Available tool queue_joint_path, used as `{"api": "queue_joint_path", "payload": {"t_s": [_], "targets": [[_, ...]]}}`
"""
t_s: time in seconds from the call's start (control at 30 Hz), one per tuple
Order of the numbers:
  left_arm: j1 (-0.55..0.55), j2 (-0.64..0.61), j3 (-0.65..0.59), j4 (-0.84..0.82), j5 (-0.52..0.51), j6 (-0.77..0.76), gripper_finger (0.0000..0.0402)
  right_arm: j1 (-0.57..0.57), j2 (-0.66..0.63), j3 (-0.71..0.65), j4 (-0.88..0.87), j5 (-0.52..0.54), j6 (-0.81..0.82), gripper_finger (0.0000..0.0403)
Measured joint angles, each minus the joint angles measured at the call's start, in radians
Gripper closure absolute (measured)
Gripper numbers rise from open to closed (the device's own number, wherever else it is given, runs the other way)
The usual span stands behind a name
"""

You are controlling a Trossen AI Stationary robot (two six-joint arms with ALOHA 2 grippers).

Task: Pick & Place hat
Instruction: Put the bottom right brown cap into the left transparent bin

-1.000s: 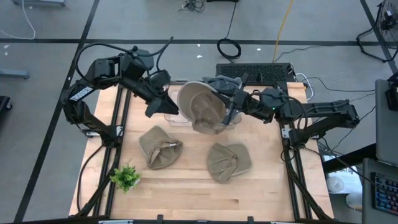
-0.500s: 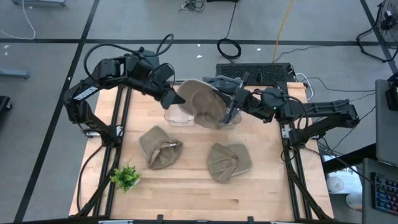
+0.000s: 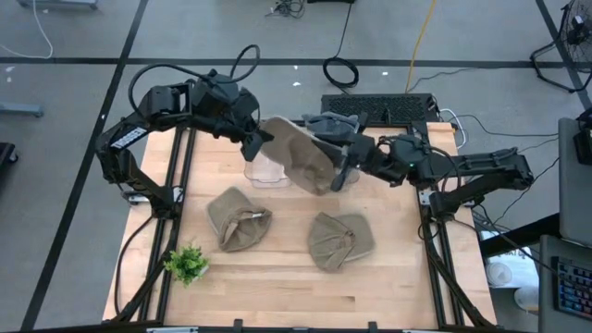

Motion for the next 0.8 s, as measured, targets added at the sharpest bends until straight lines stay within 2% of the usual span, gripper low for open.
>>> {"api": "queue_joint_path", "payload": {"t_s": [0.13,0.33,0.5,0.63,0.8], "targets": [[-0.005,-0.001,-0.001,-0.026,-0.1,0.107,0.0392,0.011,-0.027,0.001,0.02,0.011,0.225,0.031],[-0.029,-0.011,0.0,-0.017,-0.22,0.281,0.0392,0.041,-0.036,0.001,-0.013,0.01,0.454,0.0233],[-0.082,-0.009,0.0,-0.009,-0.352,0.406,0.0392,0.043,-0.039,-0.006,-0.037,0.0,0.777,0.0182],[-0.136,-0.01,0.0,0.019,-0.492,0.54,0.0392,0.035,-0.036,-0.054,-0.011,-0.082,0.991,0.0158],[-0.205,-0.01,0.0,0.118,-0.644,0.712,0.0393,0.034,-0.036,-0.134,0.082,-0.184,1.217,0.0152]]}}
